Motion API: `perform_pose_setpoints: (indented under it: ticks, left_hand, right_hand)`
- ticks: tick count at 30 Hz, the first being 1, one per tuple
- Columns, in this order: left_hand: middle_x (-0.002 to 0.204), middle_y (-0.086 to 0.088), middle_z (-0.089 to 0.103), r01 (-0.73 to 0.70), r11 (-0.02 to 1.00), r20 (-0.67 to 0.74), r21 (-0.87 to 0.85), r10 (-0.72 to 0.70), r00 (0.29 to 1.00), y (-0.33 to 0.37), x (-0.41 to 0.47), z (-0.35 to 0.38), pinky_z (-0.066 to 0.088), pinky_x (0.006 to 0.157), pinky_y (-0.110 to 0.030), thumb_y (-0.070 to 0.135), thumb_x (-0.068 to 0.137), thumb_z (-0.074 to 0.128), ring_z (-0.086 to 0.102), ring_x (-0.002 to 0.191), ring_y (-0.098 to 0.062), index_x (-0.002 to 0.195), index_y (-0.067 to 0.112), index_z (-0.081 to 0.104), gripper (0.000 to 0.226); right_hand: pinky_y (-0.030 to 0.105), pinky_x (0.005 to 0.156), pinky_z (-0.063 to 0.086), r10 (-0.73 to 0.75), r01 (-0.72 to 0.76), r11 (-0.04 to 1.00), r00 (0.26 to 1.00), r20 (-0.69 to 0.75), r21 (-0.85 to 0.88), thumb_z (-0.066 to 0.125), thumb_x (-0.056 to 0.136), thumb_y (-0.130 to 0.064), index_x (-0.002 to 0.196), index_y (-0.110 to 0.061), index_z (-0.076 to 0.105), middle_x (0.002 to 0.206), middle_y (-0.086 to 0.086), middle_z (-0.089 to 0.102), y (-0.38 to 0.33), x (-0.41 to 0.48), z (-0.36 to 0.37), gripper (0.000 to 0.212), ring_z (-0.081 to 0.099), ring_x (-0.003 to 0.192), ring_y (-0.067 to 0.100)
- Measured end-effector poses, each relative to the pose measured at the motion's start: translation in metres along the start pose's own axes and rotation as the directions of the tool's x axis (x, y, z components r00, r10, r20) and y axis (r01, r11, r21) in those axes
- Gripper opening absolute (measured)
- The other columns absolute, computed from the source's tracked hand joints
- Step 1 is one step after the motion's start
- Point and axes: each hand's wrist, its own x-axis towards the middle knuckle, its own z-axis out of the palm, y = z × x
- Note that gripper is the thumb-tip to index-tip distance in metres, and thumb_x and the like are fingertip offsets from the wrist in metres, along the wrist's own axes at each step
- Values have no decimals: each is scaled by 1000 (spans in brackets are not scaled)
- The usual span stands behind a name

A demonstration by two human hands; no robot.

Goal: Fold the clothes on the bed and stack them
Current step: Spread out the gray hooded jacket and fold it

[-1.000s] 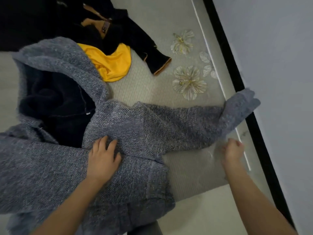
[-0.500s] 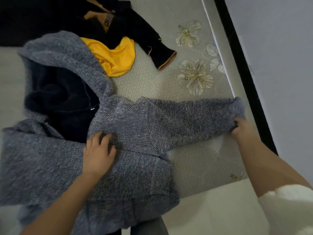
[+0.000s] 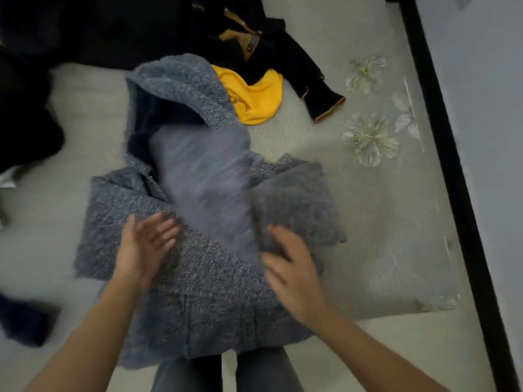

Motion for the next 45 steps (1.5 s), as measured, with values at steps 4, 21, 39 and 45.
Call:
perform_pose_setpoints:
  ticks: [4,21,39,45]
  left_hand:
    - [99,-9,68,161,958,-3,-239,-166,986,-11,-6,-65,42,89,-45,70,63,46,59,99,-30,92,15,70,68]
    - [69,-2,56,-47,533,122,845,-106,987,-79,-49,-109,41,71,-31,6,84,61,53,70,-18,62,18,50,27]
    - [66,-10,56,67,605,-241,794,210,948,-46,-71,-166,39,64,-36,34,66,47,53,70,-31,66,14,51,19]
    - [127,-26,51,-106,132,64,986,293,954,-72,-51,-142,40,93,-56,35,76,45,47,115,-46,126,2,51,60]
  right_hand:
    - [40,72,58,-77,229,942,859,506,-245,58,72,-31,81,-44,70,108,-3,69,5,-47,56,20,64,105,23]
    - [45,79,51,0,60,982,949,316,-180,41,85,-28,103,-23,70,104,6,71,-28,-44,71,34,49,107,17]
    - [45,86,51,-117,275,912,885,451,-304,45,84,-27,136,-17,34,138,17,41,-32,-39,75,54,43,123,33]
    - [59,97,37,258,13,782,904,342,-624,41,89,-37,135,-12,47,142,26,39,11,31,56,52,38,130,45]
